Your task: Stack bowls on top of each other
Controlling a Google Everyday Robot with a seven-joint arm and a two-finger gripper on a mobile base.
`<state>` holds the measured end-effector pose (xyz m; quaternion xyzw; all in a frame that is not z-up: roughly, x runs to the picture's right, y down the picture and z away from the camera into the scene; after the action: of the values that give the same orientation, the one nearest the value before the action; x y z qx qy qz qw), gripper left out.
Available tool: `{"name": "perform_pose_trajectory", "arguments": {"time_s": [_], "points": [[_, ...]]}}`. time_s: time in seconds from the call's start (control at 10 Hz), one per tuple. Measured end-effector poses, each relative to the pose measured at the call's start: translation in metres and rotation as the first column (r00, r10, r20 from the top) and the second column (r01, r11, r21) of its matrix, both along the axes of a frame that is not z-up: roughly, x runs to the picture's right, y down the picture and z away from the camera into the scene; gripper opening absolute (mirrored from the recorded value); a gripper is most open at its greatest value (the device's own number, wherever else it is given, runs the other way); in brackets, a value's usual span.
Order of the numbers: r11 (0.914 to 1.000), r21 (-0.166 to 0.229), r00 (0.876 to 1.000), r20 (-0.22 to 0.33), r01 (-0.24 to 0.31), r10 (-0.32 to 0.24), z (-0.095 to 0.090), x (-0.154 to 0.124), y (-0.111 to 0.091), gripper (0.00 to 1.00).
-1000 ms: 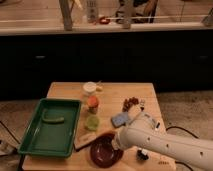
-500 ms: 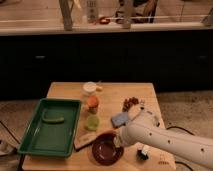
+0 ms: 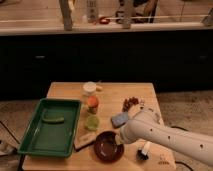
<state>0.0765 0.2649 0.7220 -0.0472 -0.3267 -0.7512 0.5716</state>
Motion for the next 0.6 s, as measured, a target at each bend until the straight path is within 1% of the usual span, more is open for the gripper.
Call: {"name": "perform_pose_trajectory", "arguments": {"time_s": [0.3, 0.6], "points": [[0.9996, -0.028, 1.000, -0.004, -0.010, 0.010, 0.0046, 0.0013, -0.0010, 0.37], [0.9984, -0.056, 1.000, -0.014, -0.007, 0.006, 0.0076, 0.0029, 0.0012, 0.67]]}}
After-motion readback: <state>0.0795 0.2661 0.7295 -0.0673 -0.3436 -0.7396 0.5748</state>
